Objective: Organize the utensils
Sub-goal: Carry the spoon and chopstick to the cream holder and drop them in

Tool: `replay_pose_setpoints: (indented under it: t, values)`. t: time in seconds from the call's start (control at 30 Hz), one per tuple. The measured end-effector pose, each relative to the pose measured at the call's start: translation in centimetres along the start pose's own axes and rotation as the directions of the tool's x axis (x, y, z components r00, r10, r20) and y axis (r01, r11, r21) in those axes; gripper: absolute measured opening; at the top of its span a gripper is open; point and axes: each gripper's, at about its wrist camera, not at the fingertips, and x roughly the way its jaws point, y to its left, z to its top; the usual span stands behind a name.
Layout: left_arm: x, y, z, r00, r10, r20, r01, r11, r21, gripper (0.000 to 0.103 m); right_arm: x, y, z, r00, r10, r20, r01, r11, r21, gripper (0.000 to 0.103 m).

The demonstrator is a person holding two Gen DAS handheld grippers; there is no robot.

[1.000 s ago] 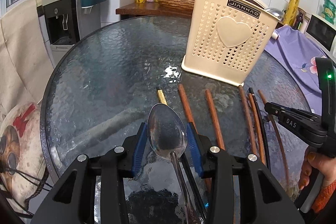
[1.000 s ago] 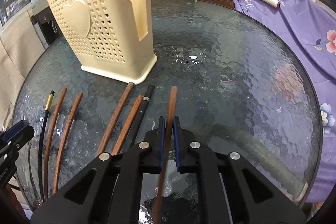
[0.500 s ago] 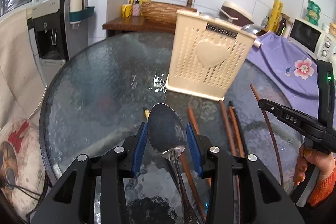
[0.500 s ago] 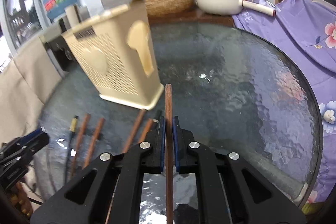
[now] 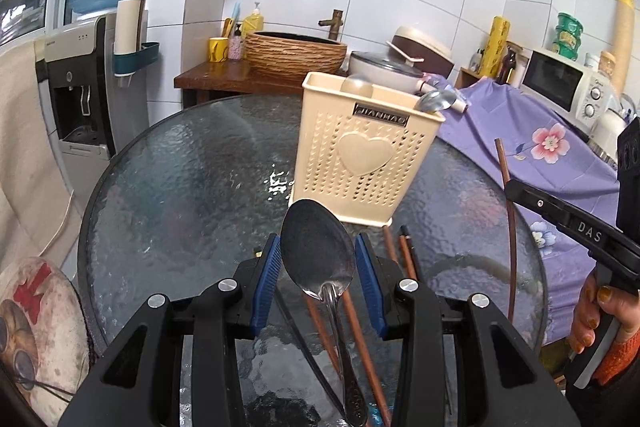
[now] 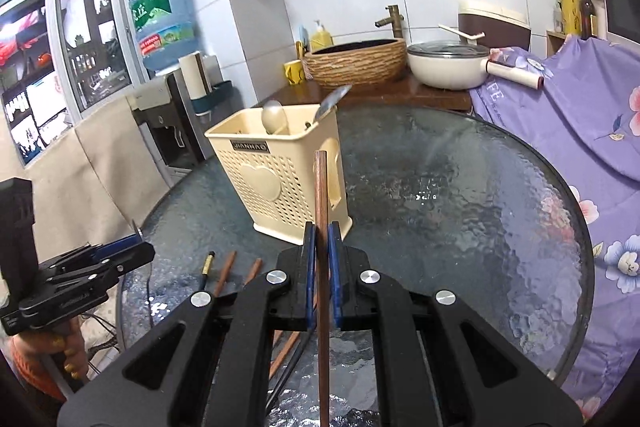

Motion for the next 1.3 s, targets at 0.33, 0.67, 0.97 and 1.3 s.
replay_pose_setpoints:
  t: [0.33, 0.67, 0.97, 1.3]
  values:
    - [-1.0, -1.4, 2.6, 0.998, -0.007, 0.068, 0.003, 0.999, 0.052, 0.037, -3.1, 1.2, 2.3, 0.997, 0.035, 0.076, -0.032, 0.999, -0.039, 0.007]
    - [-0.2, -2.1, 4.8, 0.994, -0.008, 0.108, 0.002, 0.998, 0.062, 0.037, -3.8, 2.6, 4.7, 0.992, 0.038, 0.119, -0.028, 0.996, -0.084, 0.007]
    - [0.5, -2.1, 10.9, 0.981, -0.004, 0.194, -0.003, 0.999, 0.034, 0.037, -4.7, 4.4, 10.3, 0.981, 0.121, 0.154, -0.104, 0.988, -0.111, 0.007]
    - [1.6, -3.2, 19.6, 0.931, 0.060, 0.359, -0.066, 0.998, 0.003, 0.037, -5.7, 5.6, 18.9, 0.942, 0.105, 0.318, -0.075, 0.992, -0.105, 0.007]
